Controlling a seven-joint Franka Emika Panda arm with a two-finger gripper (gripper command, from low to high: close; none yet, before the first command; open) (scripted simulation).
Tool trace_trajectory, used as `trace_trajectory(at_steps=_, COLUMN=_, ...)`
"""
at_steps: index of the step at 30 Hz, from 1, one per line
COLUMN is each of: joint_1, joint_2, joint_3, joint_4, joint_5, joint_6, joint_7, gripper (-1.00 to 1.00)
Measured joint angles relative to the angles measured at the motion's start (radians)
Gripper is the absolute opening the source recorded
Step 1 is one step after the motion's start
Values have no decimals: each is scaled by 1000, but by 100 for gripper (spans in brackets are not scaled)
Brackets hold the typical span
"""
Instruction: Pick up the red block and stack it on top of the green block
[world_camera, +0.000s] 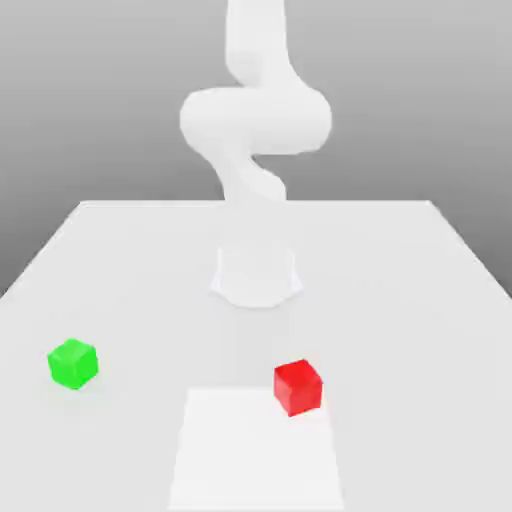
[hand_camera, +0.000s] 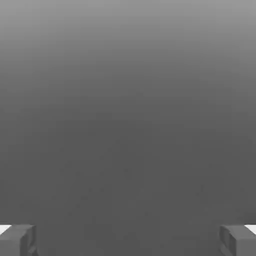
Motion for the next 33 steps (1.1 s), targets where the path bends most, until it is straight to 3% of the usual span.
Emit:
trace_trajectory(at_steps=12, joint_1=-132, joint_2=339, joint_3=249, joint_4=-310, joint_5=62, joint_6=256, joint_7=603, gripper=0)
trace_trajectory(at_steps=22, joint_1=-179, joint_2=600, joint_3=364, joint_4=-556, joint_5=137, joint_6=460, joint_7=1056, gripper=0)
trace_trajectory(at_steps=27, joint_1=-213, joint_2=676, joint_3=379, joint_4=-554, joint_5=57, joint_6=518, joint_7=1151, gripper=0)
trace_trajectory(at_steps=33, joint_1=-237, joint_2=774, joint_3=349, joint_4=-536, joint_5=-132, joint_6=592, joint_7=1287, gripper=0)
